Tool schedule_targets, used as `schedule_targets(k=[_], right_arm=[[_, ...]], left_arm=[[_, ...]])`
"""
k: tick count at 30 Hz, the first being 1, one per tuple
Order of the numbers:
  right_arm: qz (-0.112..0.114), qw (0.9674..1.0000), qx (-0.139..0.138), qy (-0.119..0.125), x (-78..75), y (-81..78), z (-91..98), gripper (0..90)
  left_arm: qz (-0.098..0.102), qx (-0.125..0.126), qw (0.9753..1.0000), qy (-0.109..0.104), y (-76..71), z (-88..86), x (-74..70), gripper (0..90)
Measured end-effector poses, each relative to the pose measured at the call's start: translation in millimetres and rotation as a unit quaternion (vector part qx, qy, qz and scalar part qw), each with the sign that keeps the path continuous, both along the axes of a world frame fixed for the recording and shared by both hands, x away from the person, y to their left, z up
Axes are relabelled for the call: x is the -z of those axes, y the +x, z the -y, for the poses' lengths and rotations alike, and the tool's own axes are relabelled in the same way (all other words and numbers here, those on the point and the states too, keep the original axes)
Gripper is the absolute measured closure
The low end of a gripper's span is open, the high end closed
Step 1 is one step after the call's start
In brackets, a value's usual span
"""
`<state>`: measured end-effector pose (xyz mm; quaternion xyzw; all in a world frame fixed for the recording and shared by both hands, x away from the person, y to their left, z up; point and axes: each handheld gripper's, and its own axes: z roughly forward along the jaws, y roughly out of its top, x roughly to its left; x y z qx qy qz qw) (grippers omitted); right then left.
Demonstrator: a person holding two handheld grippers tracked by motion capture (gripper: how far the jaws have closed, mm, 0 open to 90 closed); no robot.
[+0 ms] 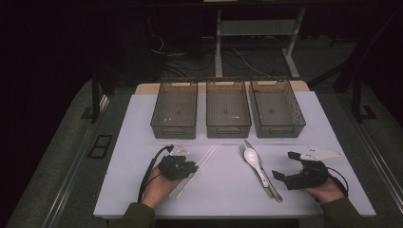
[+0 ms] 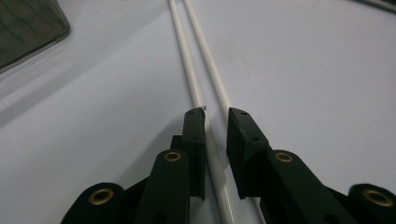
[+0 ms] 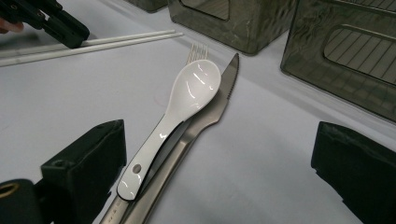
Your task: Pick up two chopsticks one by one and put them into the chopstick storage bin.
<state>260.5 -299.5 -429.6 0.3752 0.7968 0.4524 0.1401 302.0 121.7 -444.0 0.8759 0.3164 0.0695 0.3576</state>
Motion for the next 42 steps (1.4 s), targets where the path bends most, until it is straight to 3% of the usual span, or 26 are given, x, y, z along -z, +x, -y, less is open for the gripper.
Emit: schedule_targets(k=[10,18,26,33,42], right_arm=[[0.0,1.0,0.0,-0.001,0.1,0.0,0.0,3.2],[0.001,1.0,-0.001,-0.001,0.1,-0.3,-0.4,3.2],[0.001,1.0,-0.001,0.0,0.0,-0.1,0.1,3.3],[0.001,1.0,0.0,0.0,-0.2,-0.3,0.3,3.3],[0.001,1.0,0.0,0.001,-0.4,-0.3,0.8,3.3]], left_arm=[[0.01,-0.008,0.9999,0.006,-1.0,-1.5,1.2,80.8],[0.003,-0.026,0.9996,0.003,-1.6,-0.2,0.8,82.9],[0.007,-0.035,0.9992,0.018,-1.5,-3.0,-2.0,84.3],[0.014,-0.029,0.9994,0.013,-3.5,-3.1,-6.6,84.3],[0.036,-0.02,0.9989,-0.023,-8.7,-9.2,-18.8,84.3]])
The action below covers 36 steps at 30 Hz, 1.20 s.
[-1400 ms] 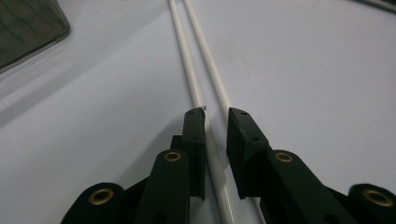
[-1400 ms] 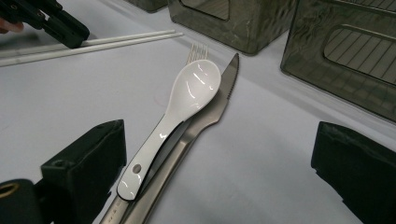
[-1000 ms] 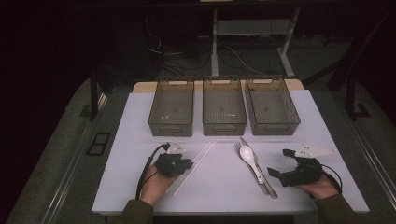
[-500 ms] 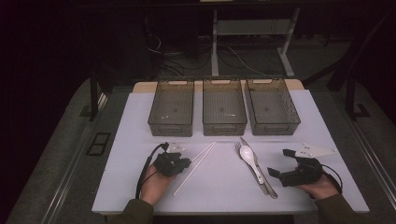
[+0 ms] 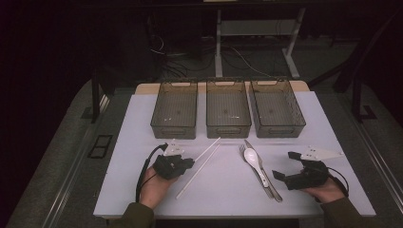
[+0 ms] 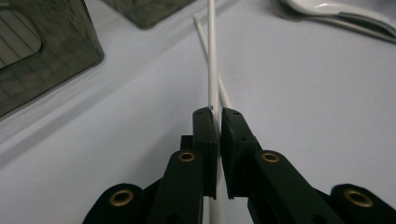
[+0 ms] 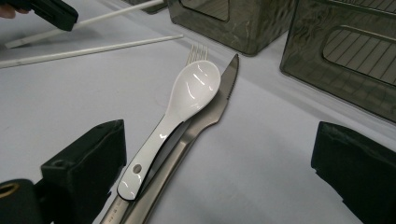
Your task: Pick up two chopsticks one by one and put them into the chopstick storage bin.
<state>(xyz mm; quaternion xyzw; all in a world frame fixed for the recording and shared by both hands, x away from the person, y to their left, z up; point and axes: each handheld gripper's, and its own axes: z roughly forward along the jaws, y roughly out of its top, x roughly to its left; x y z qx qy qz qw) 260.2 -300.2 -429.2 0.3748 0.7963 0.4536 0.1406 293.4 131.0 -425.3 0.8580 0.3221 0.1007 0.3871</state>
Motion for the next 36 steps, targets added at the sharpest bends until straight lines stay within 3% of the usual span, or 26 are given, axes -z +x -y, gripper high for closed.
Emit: schedule_targets(k=[4,15,36], right_arm=[[0.0,1.0,0.0,0.001,-0.1,-0.1,0.2,3.3],[-0.001,1.0,0.001,0.001,0.1,0.2,0.1,3.3],[-0.004,1.0,0.004,0.005,0.6,0.7,1.2,3.2]], left_arm=[[0.009,0.0,0.9996,-0.026,-2.1,-2.4,-6.4,84.2],[0.022,0.004,0.9974,-0.069,2.1,-10.1,-21.7,84.2],[0.031,0.004,0.9938,-0.107,26.0,-21.7,-39.5,84.2]])
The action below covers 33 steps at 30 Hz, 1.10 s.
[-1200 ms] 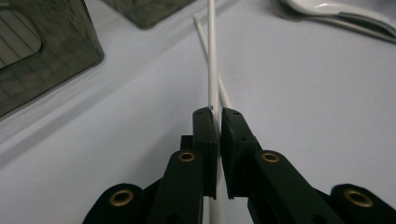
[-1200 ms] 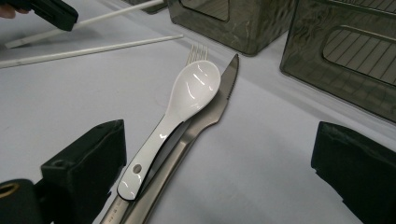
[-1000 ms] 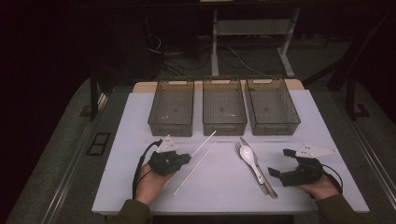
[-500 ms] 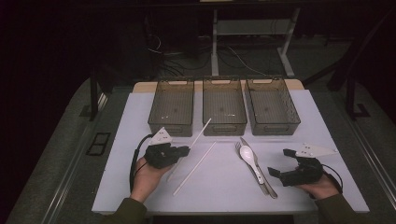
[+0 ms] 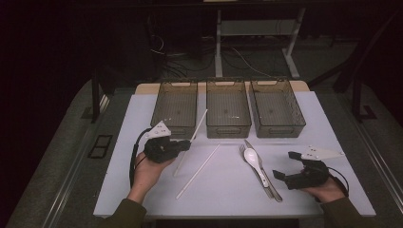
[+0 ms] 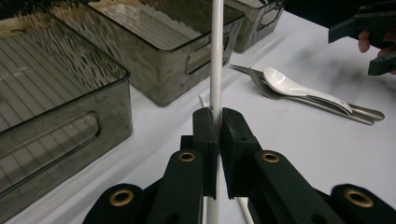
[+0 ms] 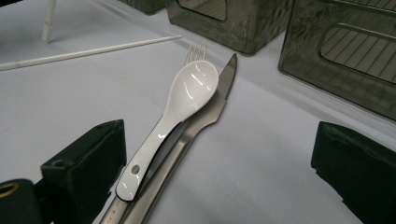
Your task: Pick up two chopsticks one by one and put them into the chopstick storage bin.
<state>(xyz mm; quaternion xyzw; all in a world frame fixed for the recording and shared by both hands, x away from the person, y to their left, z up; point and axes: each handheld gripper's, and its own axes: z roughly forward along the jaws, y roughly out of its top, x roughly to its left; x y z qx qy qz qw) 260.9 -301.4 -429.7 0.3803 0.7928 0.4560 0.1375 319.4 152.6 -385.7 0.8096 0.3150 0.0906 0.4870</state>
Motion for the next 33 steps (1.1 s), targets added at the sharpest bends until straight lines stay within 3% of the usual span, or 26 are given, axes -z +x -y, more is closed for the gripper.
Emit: schedule_targets(k=[8,18,23,33], right_arm=[[0.007,0.9999,-0.004,0.007,2.0,2.0,-2.2,3.3],[0.0,0.9999,-0.01,0.013,5.3,5.1,-5.3,3.3],[-0.001,0.9999,-0.007,0.014,4.6,4.8,-4.8,3.3],[0.004,0.9999,-0.004,0.015,3.2,3.5,-3.8,3.2]], left_arm=[[0.008,0.006,0.9999,-0.005,11.2,-1.4,-8.3,84.1],[0.025,0.012,0.9996,-0.006,20.9,-0.2,-26.6,84.1],[0.033,0.009,0.9992,-0.019,27.0,-2.5,-36.8,84.1],[0.041,0.012,0.9991,-0.004,50.1,-3.5,-58.9,84.1]])
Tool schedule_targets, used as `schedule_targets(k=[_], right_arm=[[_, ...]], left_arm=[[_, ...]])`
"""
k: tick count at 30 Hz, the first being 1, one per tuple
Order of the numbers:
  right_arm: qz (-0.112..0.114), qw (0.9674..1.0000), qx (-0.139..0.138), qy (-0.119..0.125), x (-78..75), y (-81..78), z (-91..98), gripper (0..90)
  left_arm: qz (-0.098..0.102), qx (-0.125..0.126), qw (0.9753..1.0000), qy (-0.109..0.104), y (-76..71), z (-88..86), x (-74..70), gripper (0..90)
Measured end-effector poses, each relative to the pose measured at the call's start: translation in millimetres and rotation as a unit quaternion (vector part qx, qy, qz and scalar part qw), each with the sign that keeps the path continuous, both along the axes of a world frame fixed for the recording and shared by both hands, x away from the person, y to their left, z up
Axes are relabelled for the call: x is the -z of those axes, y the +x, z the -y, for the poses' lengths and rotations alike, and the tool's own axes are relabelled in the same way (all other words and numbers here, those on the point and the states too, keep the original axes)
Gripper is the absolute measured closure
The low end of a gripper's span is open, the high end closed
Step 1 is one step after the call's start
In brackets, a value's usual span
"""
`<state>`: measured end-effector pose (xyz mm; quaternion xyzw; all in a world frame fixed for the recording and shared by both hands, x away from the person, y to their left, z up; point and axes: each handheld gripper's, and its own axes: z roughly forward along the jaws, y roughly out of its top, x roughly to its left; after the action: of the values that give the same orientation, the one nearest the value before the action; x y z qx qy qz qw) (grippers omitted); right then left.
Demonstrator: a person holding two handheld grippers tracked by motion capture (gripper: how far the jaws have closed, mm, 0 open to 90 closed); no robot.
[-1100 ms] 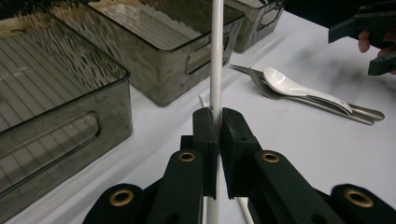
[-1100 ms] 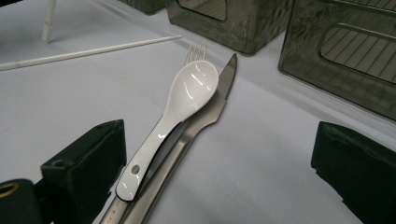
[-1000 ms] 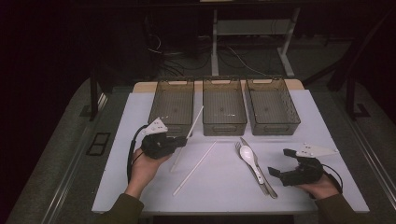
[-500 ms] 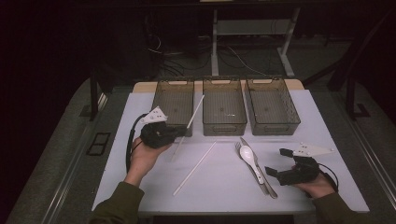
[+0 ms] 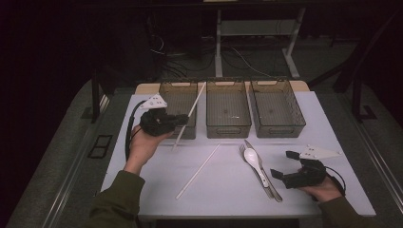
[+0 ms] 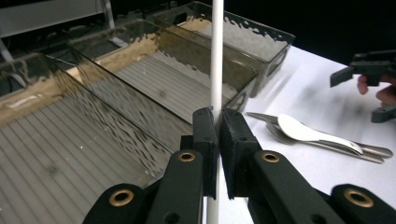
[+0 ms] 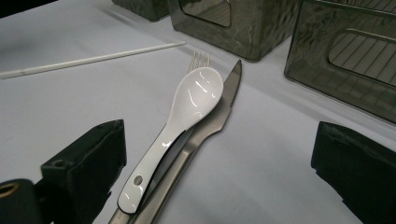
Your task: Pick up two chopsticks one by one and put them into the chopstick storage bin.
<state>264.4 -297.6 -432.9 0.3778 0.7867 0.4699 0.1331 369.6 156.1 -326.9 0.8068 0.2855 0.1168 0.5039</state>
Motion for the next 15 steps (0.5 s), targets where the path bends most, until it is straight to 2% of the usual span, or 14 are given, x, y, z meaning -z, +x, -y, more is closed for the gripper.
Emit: schedule_targets(k=[6,9,12,15], right_arm=[[-0.002,1.0,-0.001,-0.002,0.1,-0.3,-0.1,3.3],[-0.002,1.0,0.001,-0.004,-0.2,-0.5,0.2,3.3],[0.0,1.0,0.001,-0.005,-0.5,-0.9,0.9,3.3],[0.0,1.0,0.0,-0.004,-0.6,-1.1,0.8,3.3]], left_arm=[[0.011,-0.007,0.9999,0.011,17.8,1.5,-10.5,84.1],[0.017,-0.019,0.9995,0.019,28.6,-0.2,-15.7,84.1],[0.019,-0.033,0.9992,0.011,44.2,-7.4,-23.0,84.1],[0.02,-0.041,0.9989,0.011,51.7,-11.2,-26.0,84.1]])
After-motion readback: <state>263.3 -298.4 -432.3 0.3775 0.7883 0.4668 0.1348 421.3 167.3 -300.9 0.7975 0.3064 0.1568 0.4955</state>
